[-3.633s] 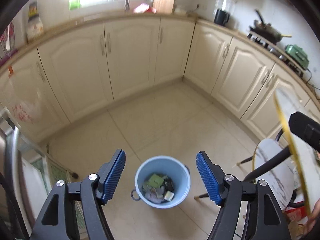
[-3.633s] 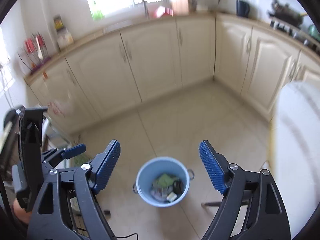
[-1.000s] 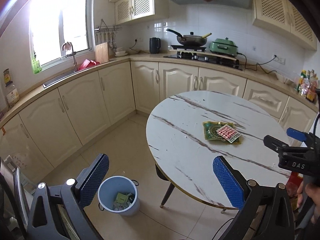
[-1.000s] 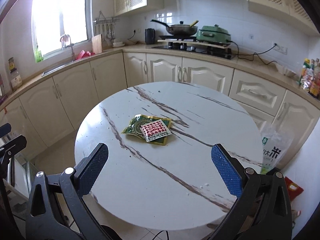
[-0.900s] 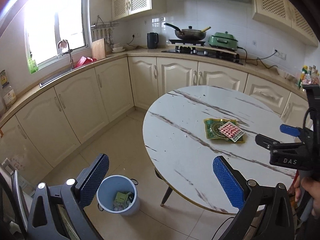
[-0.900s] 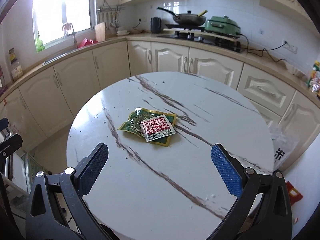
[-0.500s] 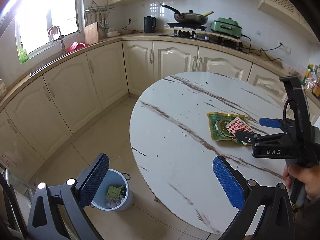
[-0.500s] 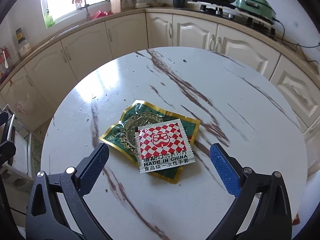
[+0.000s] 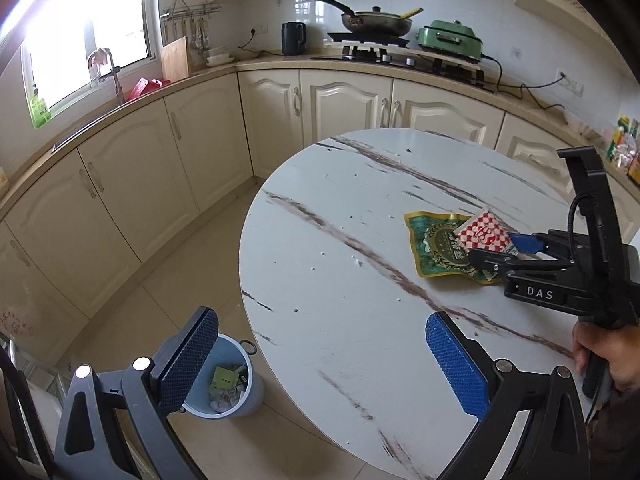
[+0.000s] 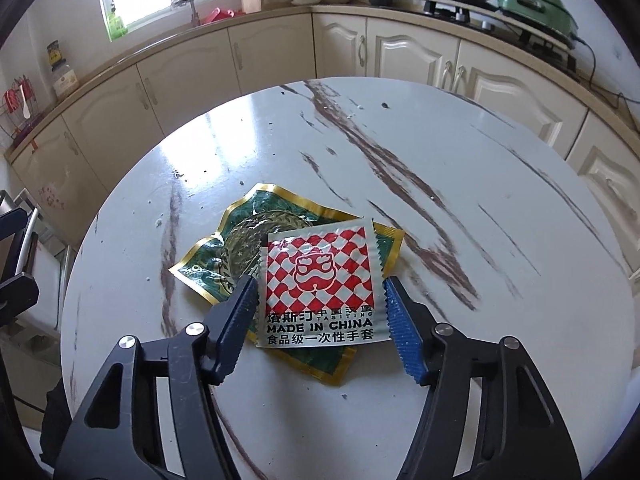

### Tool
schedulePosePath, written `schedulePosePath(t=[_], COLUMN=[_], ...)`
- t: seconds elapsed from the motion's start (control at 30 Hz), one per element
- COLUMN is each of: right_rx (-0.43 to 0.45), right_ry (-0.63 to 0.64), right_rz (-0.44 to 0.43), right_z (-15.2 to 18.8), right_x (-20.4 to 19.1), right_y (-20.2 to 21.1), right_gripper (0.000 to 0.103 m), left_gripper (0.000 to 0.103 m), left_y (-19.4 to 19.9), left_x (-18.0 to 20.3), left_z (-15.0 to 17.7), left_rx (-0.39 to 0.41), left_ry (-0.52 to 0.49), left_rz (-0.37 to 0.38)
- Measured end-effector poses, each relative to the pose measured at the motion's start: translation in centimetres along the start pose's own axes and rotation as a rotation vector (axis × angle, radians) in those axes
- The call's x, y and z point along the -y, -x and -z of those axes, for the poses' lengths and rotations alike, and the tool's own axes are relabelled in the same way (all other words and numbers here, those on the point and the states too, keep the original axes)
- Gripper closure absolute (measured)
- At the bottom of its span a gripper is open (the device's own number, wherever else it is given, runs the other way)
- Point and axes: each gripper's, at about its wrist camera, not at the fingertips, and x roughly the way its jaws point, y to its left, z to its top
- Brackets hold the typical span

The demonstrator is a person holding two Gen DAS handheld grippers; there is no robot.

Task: Collect trash
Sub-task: 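Grasp the red-white checkered packet with the right gripper, then grasp the green-gold printed bag with the left gripper while the right gripper holds the checkered packet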

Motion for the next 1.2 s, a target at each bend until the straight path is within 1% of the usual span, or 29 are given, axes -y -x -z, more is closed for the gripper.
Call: schedulePosePath(t=[0.07, 0.13, 0.17, 0.2, 0.23, 0.27, 0.3, 0.33, 0.47, 0.53, 0.57, 0.63, 0.7, 0.77, 0.87, 0.93, 1.0, 1.07, 1.13, 1.2], right_rx=[0.004, 0.008, 0.012, 0.019, 0.013, 0.016, 0.023, 0.023, 0.036, 0.049, 0.041, 0.044, 0.041, 0.041, 0.045, 0.019, -0.012, -0.020, -0.028, -0.028], right_ry=[-0.014, -0.032, -0.040, -0.049, -0.055, -0.063, -0.075, -0.089, -0.118, -0.122, -0.123, -0.122, -0.108, -0.089, -0.068, -0.045, -0.013, 0.006, -0.010, 0.010], right_rz=[-0.006, -0.023, -0.029, -0.026, -0.030, -0.032, -0.036, -0.036, -0.040, -0.030, -0.034, -0.043, -0.051, -0.055, -0.099, -0.115, -0.126, -0.143, -0.216, -0.232], right_z=[0.2, 0.3, 0.4, 0.5, 0.6, 0.6, 0.8, 0.9, 1.5, 1.7, 1.6, 1.3, 0.5, -0.3, -2.0, -2.8, -3.2, -3.3, -3.3, -3.4], right_x=[0.7, 1.1, 1.3, 1.6, 1.8, 2.1, 2.5, 3.0, 4.4, 4.8, 5.0, 5.2, 5.0, 4.4, 3.3, 2.2, 0.9, -0.3, -1.3, -2.9], right_y=[0.2, 0.4, 0.5, 0.8, 0.8, 1.0, 1.2, 1.4, 2.3, 2.9, 2.8, 2.8, 2.4, 1.9, 0.9, -0.3, -1.5, -2.1, -2.5, -2.9], right_gripper=[0.063, 0.067, 0.071, 0.078, 0.082, 0.089, 0.097, 0.099, 0.099, 0.099, 0.099, 0.099, 0.099, 0.099, 0.099, 0.099, 0.099, 0.099, 0.099, 0.099], left_gripper=[0.001, 0.001, 0.001, 0.001, 0.001, 0.001, 0.001, 0.001, 0.001, 0.001, 0.001, 0.001, 0.001, 0.001, 0.001, 0.001, 0.001, 0.001, 0.001, 0.001], left_y=[0.1, 0.0, -0.1, -0.3, -0.6, -0.8, -1.3, -1.7, -3.9, -5.0, -5.4, -6.1, -6.3, -6.3, -6.3, -6.3, -6.4, -6.3, -6.1, -6.0], left_x=[0.1, 0.2, 0.2, 0.5, 0.6, 0.9, 1.2, 1.6, 3.3, 3.9, 4.1, 3.9, 3.2, 2.2, -0.3, -1.8, -3.2, -4.3, -5.3, -6.2], left_z=[0.6, 0.5, 0.4, 0.2, -0.1, -0.2, -0.5, -0.7, -2.1, -2.7, -3.0, -3.5, -3.5, -3.4, -3.0, -2.5, -2.0, -1.5, -0.8, -0.3], left_rx=[-0.003, -0.003, -0.006, -0.007, -0.007, -0.013, -0.024, -0.031, -0.070, -0.084, -0.088, -0.096, -0.090, -0.076, -0.071, -0.073, -0.080, -0.084, -0.082, -0.083], left_ry=[-0.006, -0.011, -0.013, -0.012, -0.015, -0.024, -0.033, -0.044, -0.074, -0.082, -0.085, -0.073, -0.054, -0.031, 0.007, 0.031, 0.059, 0.079, 0.102, 0.126], left_rz=[0.004, 0.007, 0.010, 0.015, 0.025, 0.044, 0.060, 0.076, 0.127, 0.125, 0.121, 0.089, 0.089, 0.070, 0.043, 0.034, 0.033, 0.036, 0.049, 0.062])
